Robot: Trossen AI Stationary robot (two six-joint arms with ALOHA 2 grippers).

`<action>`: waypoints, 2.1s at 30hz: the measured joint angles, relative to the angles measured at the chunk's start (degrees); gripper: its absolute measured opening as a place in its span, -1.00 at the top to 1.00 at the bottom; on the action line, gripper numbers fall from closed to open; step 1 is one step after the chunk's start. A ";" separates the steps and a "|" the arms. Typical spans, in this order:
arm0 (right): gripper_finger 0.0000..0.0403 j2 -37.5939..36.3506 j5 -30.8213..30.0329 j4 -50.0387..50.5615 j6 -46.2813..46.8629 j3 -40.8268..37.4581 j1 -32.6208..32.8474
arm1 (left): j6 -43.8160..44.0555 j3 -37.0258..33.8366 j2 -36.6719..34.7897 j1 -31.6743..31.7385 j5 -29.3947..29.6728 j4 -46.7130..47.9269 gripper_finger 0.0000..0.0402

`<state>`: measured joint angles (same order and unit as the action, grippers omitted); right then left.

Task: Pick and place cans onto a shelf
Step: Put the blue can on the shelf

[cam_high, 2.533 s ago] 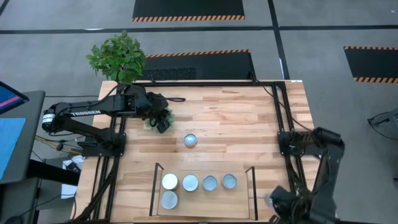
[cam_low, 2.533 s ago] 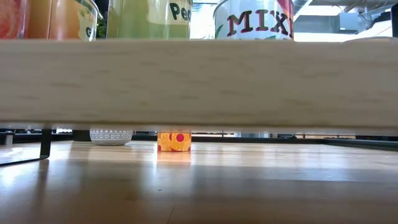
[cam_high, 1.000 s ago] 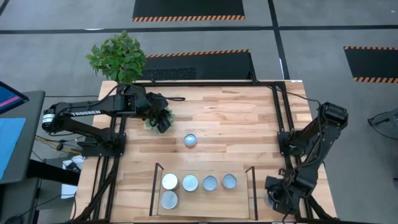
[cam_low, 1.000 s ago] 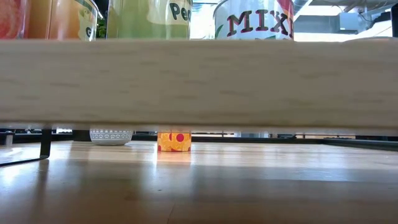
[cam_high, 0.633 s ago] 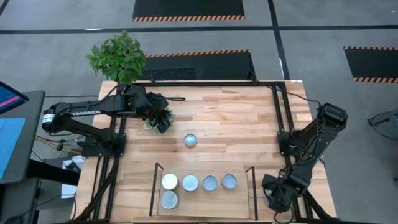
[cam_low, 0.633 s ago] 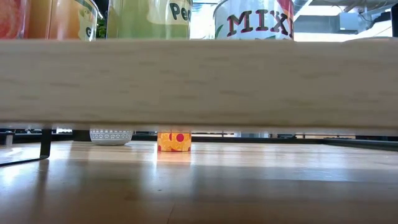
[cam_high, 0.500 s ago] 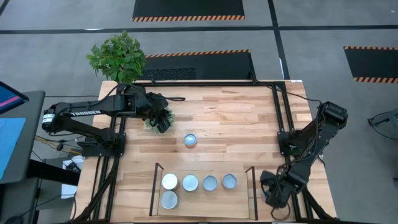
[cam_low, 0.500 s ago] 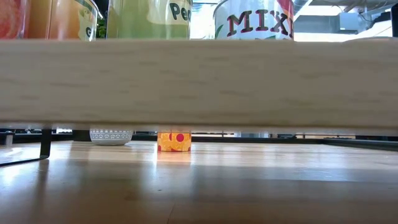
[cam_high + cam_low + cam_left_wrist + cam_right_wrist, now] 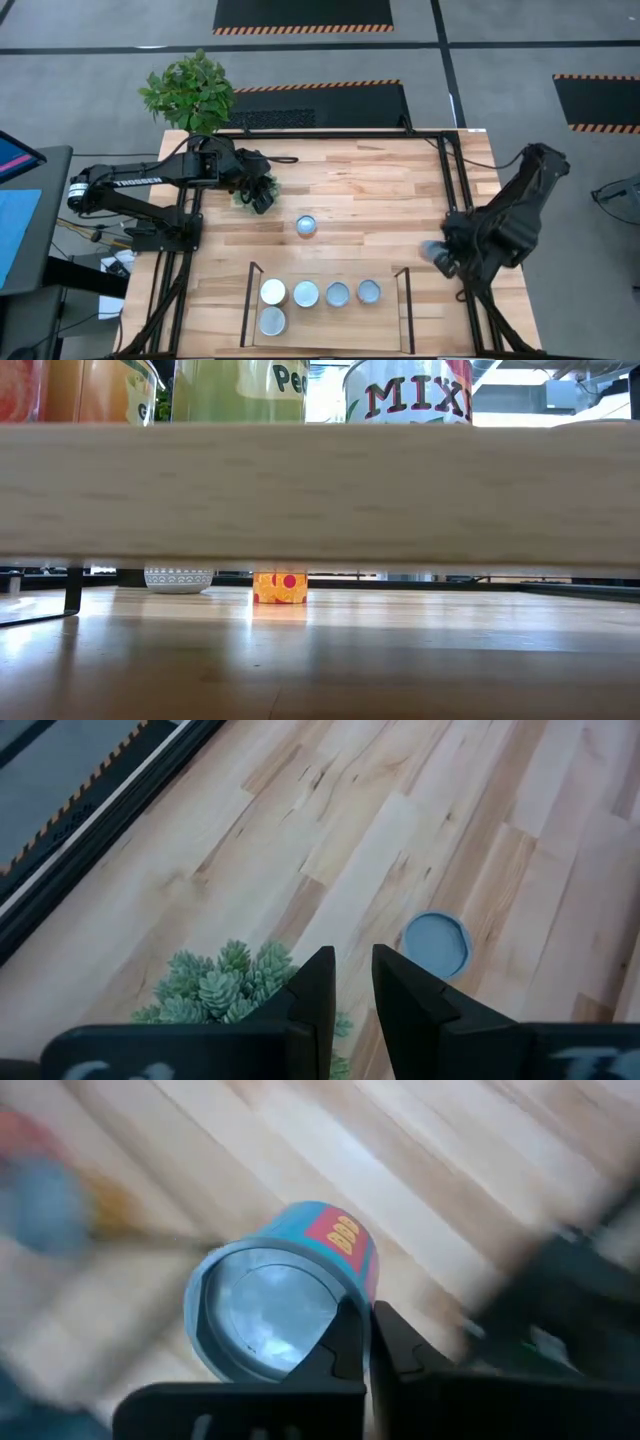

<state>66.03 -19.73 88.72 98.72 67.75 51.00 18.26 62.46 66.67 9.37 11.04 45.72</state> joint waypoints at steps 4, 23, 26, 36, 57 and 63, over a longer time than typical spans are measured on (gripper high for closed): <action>0.98 -0.29 -9.10 -0.32 -3.56 3.11 -4.21 | -0.20 0.00 0.01 -0.02 0.25 0.02 0.71; 0.98 23.19 9.80 -23.81 -59.40 20.02 -19.95 | -1.60 0.00 -0.02 -0.02 0.31 0.06 0.71; 0.98 27.83 13.11 -22.70 -63.52 23.17 -19.65 | -1.64 0.00 -0.02 -0.01 0.31 0.14 0.71; 0.98 36.59 16.55 -21.66 -68.61 35.29 -16.55 | -4.08 0.00 -0.01 -0.02 0.31 0.43 0.71; 0.98 47.83 26.13 -29.65 -63.57 35.91 -15.36 | -6.54 0.00 -0.02 0.00 3.27 0.28 0.71; 0.98 47.71 26.02 -26.41 -61.60 35.91 -15.41 | -6.95 0.00 0.01 0.00 3.31 0.26 0.71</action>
<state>113.73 6.28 62.31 37.11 103.66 35.59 11.31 62.46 66.67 9.36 14.35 45.98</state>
